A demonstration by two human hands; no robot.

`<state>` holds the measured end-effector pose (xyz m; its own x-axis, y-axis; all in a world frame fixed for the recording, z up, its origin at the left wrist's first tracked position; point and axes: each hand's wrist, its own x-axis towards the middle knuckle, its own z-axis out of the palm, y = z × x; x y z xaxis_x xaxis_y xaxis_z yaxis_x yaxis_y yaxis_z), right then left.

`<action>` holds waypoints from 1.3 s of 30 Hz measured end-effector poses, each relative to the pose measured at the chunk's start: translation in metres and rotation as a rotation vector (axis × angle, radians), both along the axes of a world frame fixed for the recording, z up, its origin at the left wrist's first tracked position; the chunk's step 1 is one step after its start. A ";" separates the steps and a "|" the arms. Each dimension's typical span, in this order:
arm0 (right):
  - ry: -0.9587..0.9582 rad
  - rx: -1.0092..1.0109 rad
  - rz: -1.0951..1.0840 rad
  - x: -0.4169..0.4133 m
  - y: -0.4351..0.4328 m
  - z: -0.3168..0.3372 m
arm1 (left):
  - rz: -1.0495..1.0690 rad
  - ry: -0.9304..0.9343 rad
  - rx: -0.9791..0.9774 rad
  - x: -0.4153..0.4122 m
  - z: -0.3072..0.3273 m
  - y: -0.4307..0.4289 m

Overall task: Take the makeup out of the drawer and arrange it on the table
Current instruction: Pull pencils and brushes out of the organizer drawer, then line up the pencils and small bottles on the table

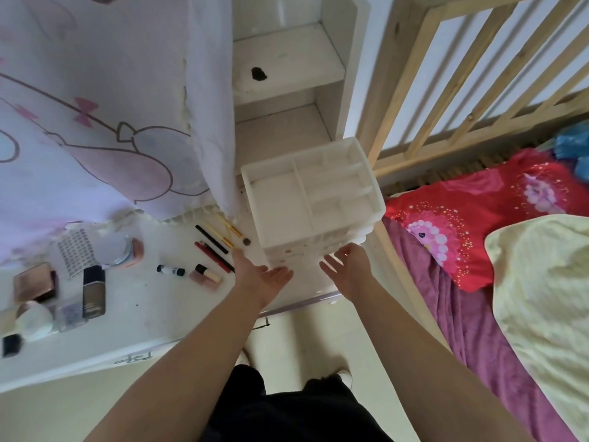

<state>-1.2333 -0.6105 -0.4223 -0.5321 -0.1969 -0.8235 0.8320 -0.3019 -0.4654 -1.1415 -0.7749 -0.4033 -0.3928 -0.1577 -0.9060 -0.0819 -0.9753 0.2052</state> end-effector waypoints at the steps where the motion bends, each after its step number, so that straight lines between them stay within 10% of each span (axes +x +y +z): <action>1: 0.005 0.000 0.003 -0.002 -0.004 0.000 | 0.004 0.006 0.006 -0.002 0.000 -0.001; 16: 0.009 0.133 0.042 0.015 -0.017 0.009 | -0.479 0.008 -0.195 0.008 0.012 -0.040; 28: 0.083 0.405 0.599 0.109 -0.118 0.000 | -1.517 -0.355 -1.516 0.108 -0.028 -0.206; 39: 0.597 0.695 1.210 0.152 -0.235 -0.029 | -1.810 -0.289 -1.690 0.172 -0.082 -0.249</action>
